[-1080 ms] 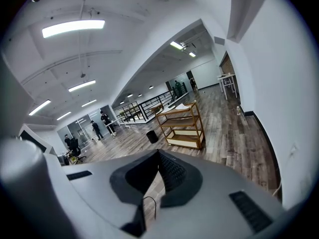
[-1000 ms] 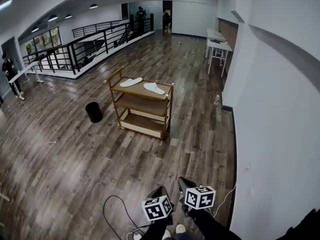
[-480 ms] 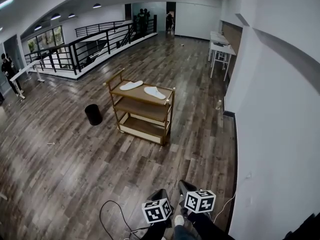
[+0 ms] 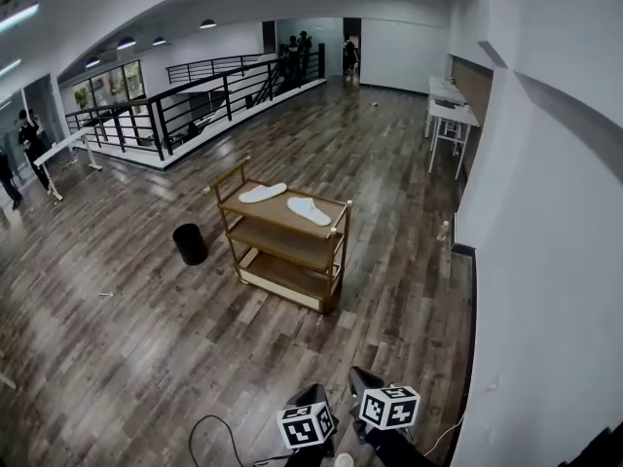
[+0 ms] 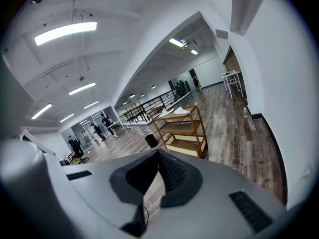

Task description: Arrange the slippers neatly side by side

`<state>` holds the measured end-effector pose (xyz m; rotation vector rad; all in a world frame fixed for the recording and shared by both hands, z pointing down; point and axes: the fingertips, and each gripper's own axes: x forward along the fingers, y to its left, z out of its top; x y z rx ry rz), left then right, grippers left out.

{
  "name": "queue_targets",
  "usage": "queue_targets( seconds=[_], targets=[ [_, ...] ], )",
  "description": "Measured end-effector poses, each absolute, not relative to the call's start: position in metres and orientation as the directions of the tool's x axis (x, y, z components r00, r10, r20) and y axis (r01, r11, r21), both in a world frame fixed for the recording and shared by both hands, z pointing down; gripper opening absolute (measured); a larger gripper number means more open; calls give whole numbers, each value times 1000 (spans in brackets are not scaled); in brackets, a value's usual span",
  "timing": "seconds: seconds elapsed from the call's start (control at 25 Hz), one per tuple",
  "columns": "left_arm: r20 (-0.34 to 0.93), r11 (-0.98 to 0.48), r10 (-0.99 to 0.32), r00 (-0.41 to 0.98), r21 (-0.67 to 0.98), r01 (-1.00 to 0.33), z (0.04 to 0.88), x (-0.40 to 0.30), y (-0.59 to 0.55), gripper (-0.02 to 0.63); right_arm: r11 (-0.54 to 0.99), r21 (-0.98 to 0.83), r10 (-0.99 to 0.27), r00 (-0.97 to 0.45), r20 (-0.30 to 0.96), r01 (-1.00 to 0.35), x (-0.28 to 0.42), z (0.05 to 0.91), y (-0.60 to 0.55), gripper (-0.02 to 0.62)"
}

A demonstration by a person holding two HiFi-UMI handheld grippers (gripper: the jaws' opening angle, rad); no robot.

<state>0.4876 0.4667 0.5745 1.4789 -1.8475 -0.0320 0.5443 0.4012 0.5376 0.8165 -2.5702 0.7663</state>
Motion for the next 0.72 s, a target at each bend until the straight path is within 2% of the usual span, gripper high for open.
queue_targets(
  seconds=[0.32, 0.72],
  targets=[
    [517, 344, -853, -70, 457, -820, 566, 492, 403, -2, 703, -392, -418, -791, 447, -593, 551, 531, 337, -2],
    [513, 346, -855, -77, 454, -821, 560, 457, 341, -2, 695, -412, -414, -796, 440, -589, 518, 531, 279, -2]
  ],
)
